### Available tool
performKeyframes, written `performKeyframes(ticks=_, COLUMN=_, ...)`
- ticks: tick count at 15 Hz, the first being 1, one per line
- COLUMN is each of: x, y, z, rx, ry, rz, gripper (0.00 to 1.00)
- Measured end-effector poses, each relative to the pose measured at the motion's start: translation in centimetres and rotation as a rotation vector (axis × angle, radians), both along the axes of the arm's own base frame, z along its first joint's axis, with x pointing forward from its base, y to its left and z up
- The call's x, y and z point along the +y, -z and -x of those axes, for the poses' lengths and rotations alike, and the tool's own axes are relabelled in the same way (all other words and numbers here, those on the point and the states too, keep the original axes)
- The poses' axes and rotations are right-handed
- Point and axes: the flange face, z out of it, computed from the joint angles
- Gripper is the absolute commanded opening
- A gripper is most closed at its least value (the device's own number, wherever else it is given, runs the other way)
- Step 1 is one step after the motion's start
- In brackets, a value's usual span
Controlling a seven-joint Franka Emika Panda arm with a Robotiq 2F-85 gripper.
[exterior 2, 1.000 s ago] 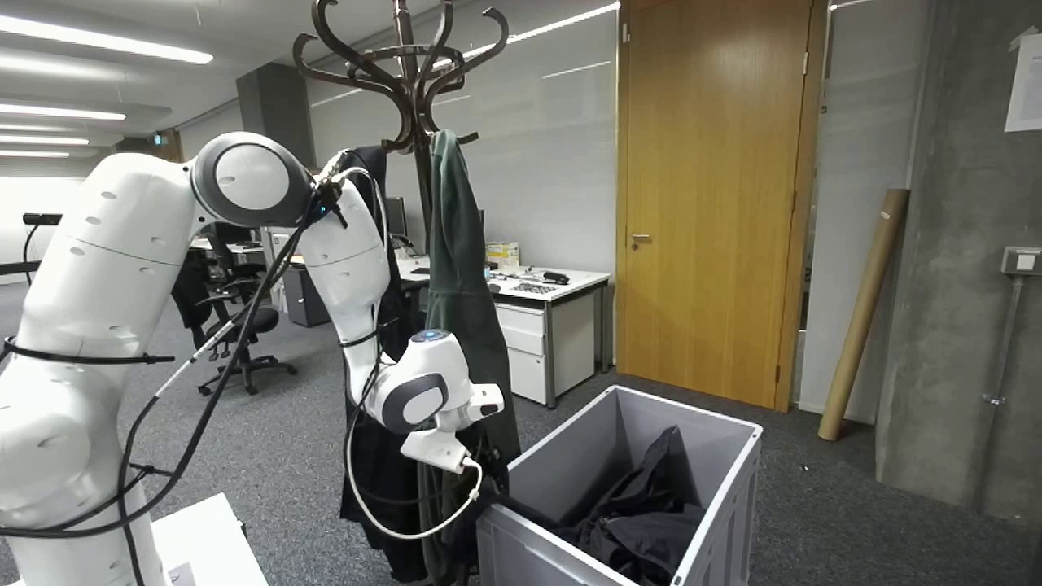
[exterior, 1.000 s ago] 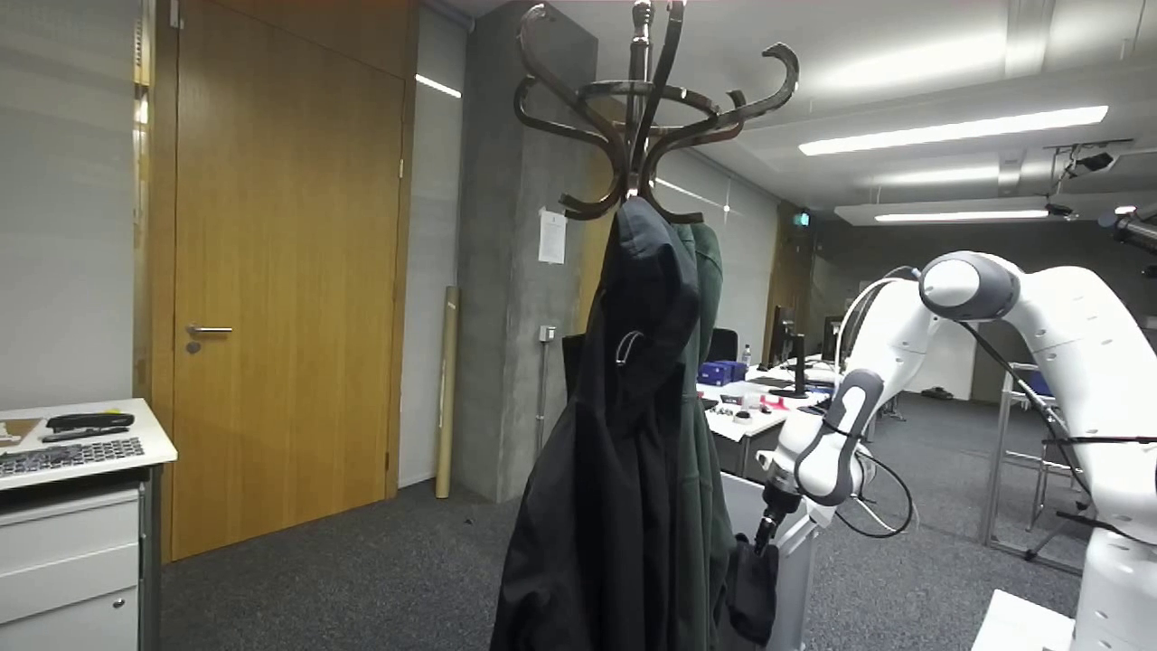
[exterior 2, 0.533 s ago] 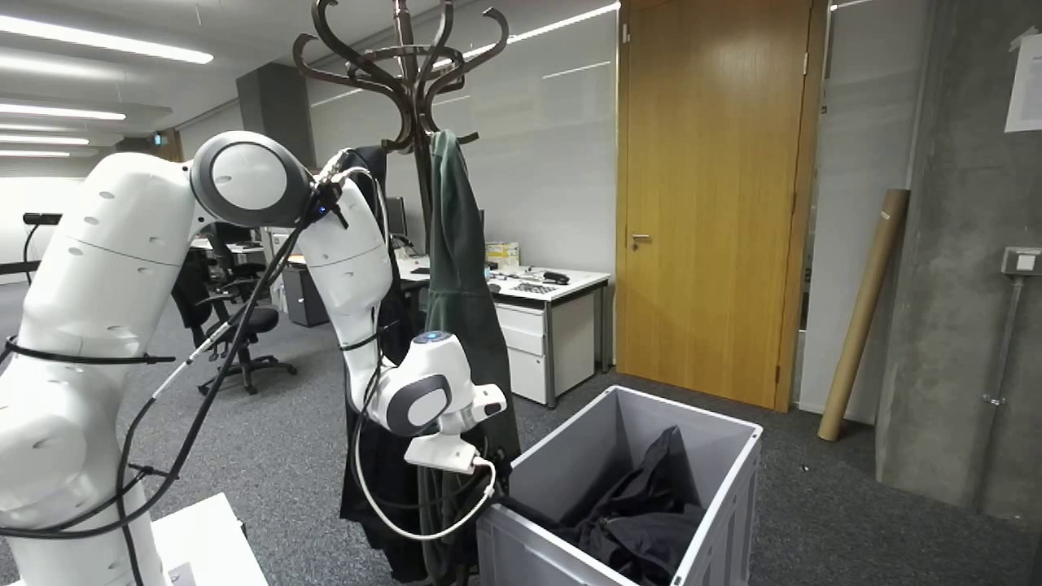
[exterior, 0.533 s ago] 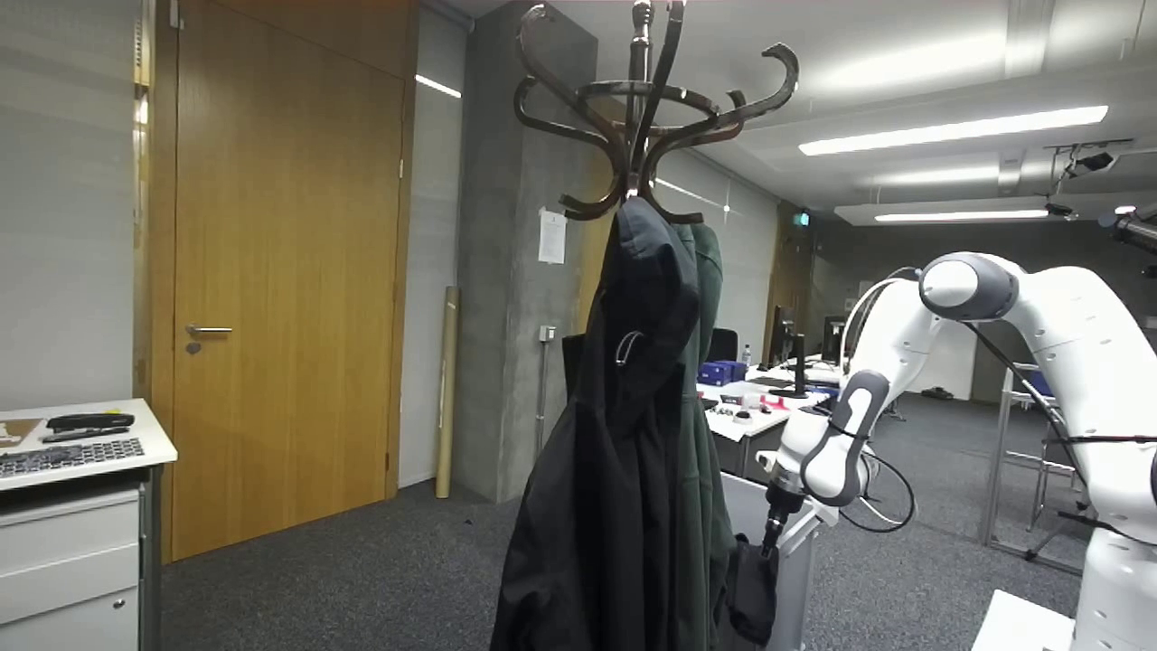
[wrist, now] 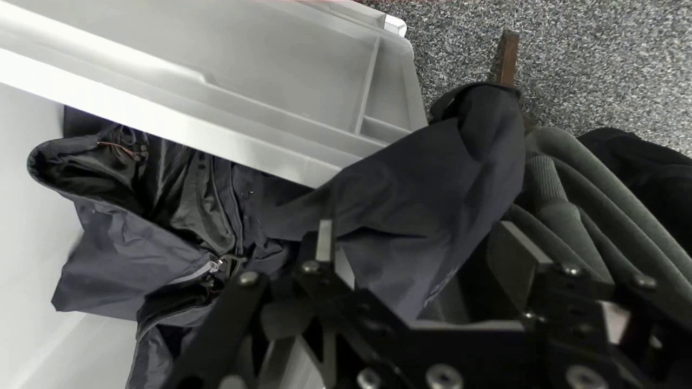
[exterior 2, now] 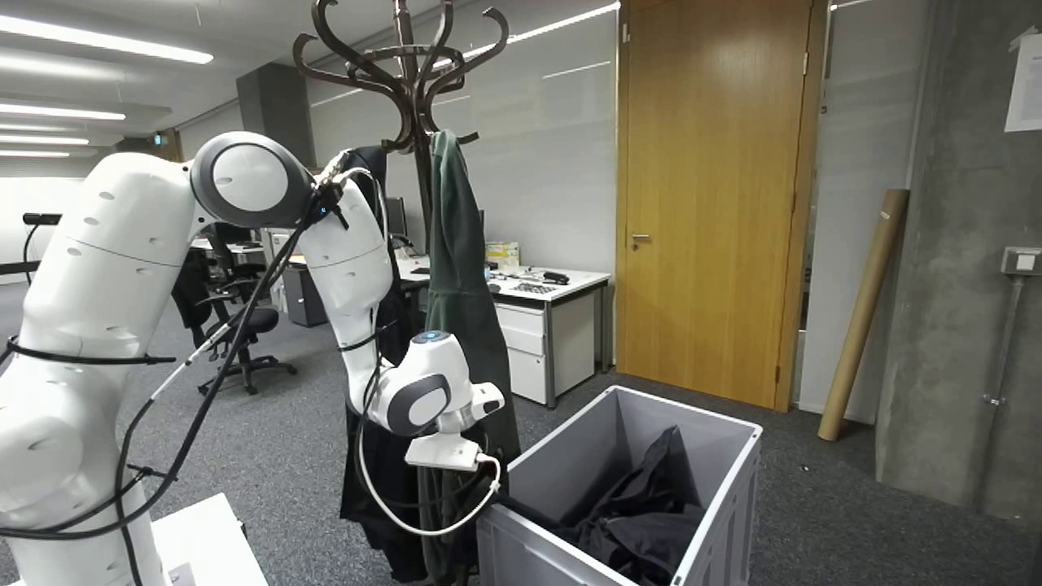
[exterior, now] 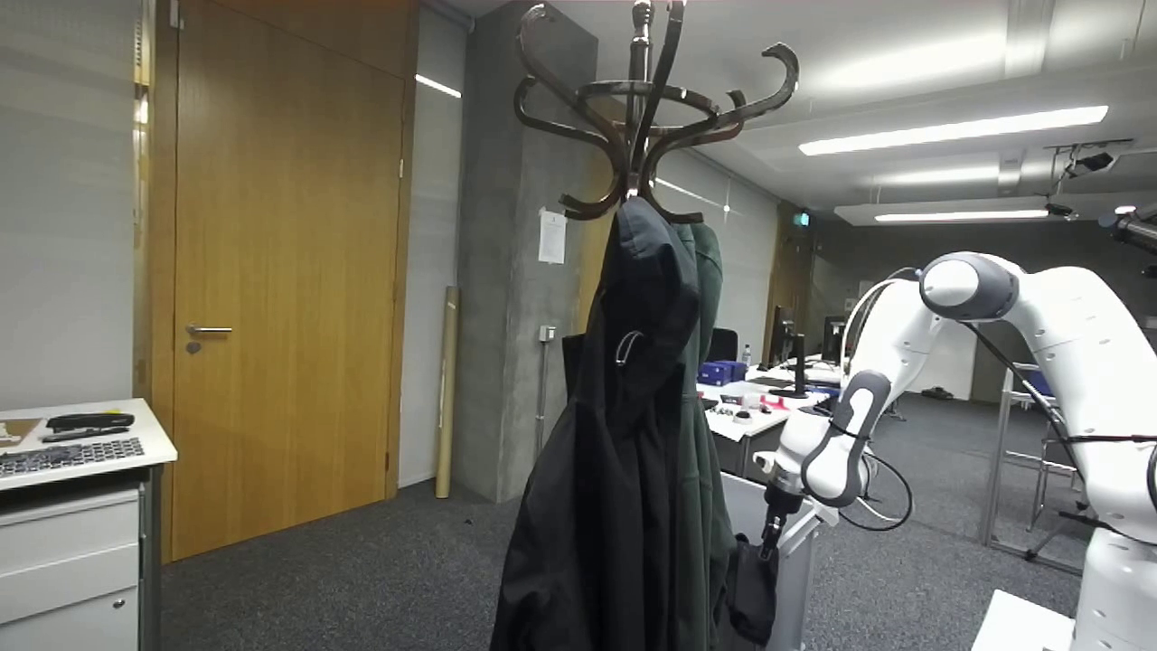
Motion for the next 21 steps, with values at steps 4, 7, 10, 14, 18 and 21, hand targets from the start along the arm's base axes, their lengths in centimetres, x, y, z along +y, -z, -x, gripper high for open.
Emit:
performKeyframes(ticks=4, x=0.2, y=0.1, z=0.0, rx=0.000, ry=-0.029, rz=-0.006, gripper=0.16)
performKeyframes(ticks=7, x=0.5, y=0.1, z=0.0, rx=0.000, ry=-0.051, rz=-0.015, gripper=0.00)
performKeyframes(ticks=10, x=0.7, y=-0.3, z=0.1, rx=-0.006, ry=-0.065, rz=-0.019, gripper=0.00)
performKeyframes(ticks=14, x=0.3, y=-1.6, z=-0.6, rx=-0.035, ry=-0.071, rz=-0.011, gripper=0.00)
performKeyframes(ticks=18, x=-0.5, y=-3.5, z=-1.4, rx=-0.074, ry=-0.064, rz=0.006, gripper=0.00)
performKeyframes(ticks=21, x=-2.3, y=-5.6, z=-1.9, rx=-0.115, ry=-0.040, rz=0.033, gripper=0.00)
